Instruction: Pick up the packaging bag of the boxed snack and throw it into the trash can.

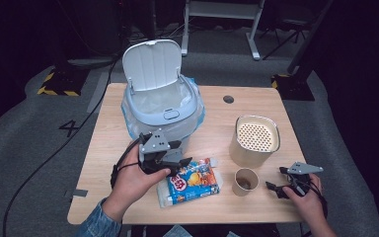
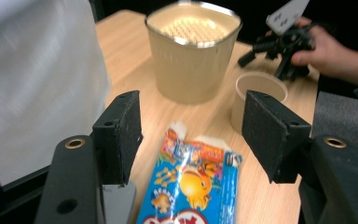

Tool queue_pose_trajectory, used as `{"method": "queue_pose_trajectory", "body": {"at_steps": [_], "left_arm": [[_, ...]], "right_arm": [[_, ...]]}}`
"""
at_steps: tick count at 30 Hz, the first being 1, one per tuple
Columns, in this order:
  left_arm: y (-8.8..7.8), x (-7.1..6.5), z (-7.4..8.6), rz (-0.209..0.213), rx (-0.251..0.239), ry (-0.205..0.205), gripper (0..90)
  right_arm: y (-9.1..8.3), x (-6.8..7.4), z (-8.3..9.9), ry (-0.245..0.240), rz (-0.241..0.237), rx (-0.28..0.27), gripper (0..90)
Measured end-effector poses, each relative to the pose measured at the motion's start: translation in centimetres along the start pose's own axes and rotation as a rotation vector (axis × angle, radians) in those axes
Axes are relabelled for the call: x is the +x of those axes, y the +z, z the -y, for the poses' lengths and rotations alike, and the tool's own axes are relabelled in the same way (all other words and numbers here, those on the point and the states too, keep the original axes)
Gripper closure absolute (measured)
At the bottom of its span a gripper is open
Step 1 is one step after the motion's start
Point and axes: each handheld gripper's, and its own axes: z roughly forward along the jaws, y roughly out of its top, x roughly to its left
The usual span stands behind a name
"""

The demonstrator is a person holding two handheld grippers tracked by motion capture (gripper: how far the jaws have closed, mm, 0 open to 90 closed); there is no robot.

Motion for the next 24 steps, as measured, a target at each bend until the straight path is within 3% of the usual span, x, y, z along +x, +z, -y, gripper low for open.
{"method": "queue_pose_trajectory", "body": {"at_steps": [2,3,6,7,14,24], "left_arm": [[0.4,-0.1,0.3,-0.01,0.015,0.0,38.6],[1.6,-0.2,1.4,-0.043,0.057,0.016,38.5],[2.5,-0.2,2.1,-0.038,0.079,0.005,38.4],[3.7,0.0,3.1,-0.027,0.107,-0.009,38.3],[7.0,1.4,5.4,0.002,0.175,-0.053,38.3],[9.6,2.7,7.4,0.013,0.258,-0.084,38.1]], "right_arm": [[0.0,0.0,0.0,0.0,0.0,0.0,11.3],[0.0,0.0,0.0,0.001,0.0,0.0,11.3],[0.0,0.0,0.0,0.0,0.0,0.0,11.3],[0.0,0.0,0.0,0.0,0.0,0.0,11.3],[0.0,0.0,0.0,0.001,0.0,-0.001,11.3],[0.0,0.0,0.0,0.0,0.0,-0.001,11.5]]}}
